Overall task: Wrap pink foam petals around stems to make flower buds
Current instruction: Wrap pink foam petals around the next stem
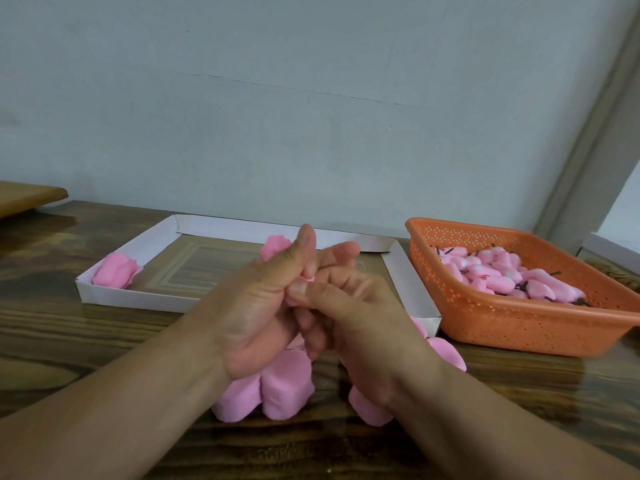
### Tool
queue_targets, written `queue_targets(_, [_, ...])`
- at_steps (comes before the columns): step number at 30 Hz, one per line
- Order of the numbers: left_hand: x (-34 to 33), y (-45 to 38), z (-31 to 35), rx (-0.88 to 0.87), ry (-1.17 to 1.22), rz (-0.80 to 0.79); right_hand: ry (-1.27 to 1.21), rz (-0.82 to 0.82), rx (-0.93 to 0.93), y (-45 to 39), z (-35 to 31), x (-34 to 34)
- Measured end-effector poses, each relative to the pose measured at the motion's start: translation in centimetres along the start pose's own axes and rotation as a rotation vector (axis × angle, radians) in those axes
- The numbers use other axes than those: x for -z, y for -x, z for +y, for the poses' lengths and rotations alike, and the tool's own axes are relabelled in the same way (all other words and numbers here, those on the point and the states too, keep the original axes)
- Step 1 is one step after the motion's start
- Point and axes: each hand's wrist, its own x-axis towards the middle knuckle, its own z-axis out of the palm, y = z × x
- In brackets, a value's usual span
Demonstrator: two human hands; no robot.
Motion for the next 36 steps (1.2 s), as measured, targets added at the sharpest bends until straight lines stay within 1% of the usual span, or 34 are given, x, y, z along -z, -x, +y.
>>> queue_targets(2, [0.3, 0.1, 0.3, -0.004, -0.076, -0.084, -0.130, -0.102, -0.068, 0.0, -0.1, 0.1])
queue_targets(4, [0.4, 0.2, 0.5, -0.023, -0.135, -0.126, -0.148, -0.162, -0.079, -0.1, -0.2, 0.2])
queue_targets(5, [0.4, 0.2, 0.5, -0.030, -0.138, -0.119, -0.100, -0.180, -0.077, -0.3, -0.3, 0.4])
queue_targets(7, [0.3, 0.0, 0.4, -0.057, -0.128, -0.071, 0.090, -0.183, -0.078, -0.7, -0.9, 1.3])
queue_targets(9, [0.3, -0.4, 0.3, -0.095, -0.171, 0.016, 0.298, -0.129, -0.076, -1.0, -1.8, 2.6])
queue_targets(11, [0.5, -0.7, 0.2, -0.152, -0.245, 0.119, 0.409, -0.030, -0.029, -1.2, -2.4, 3.7])
queue_targets(13, [0.6, -0.9, 0.2, -0.221, -0.343, 0.201, 0.442, 0.072, 0.042, -1.3, -2.4, 4.2])
queue_targets(15, [0.6, -0.9, 0.1, -0.240, -0.461, 0.246, 0.456, 0.152, 0.102, -1.5, -2.1, 4.2])
queue_targets(18, [0.5, -0.7, 0.0, -0.236, -0.698, 0.277, 0.477, 0.198, 0.183, -1.7, -2.1, 4.0])
queue_targets(20, [0.7, -0.9, -0.1, -0.273, -0.809, 0.275, 0.479, 0.169, 0.221, -1.6, -2.4, 3.9])
queue_targets(23, [0.8, -1.2, -0.1, -0.330, -0.858, 0.245, 0.431, 0.114, 0.241, -1.3, -3.0, 3.8])
queue_targets(25, [0.6, -1.1, -0.2, -0.325, -0.880, 0.196, 0.474, 0.070, 0.245, -1.1, -3.4, 3.7])
queue_targets(27, [0.5, -1.1, -0.2, -0.303, -0.865, 0.140, 0.573, 0.034, 0.269, -0.9, -3.7, 3.6])
queue_targets(30, [0.5, -1.5, -0.5, -0.301, -0.857, 0.109, 0.687, 0.022, 0.290, -0.8, -4.1, 3.8])
queue_targets(34, [0.1, -1.6, -0.5, -0.308, -0.940, 0.055, 0.673, -0.098, 0.256, -0.6, -4.0, 3.6])
queue_targets(36, [0.2, -1.7, -0.6, -0.299, -0.938, 0.027, 0.661, -0.135, 0.260, -0.6, -3.9, 3.6])
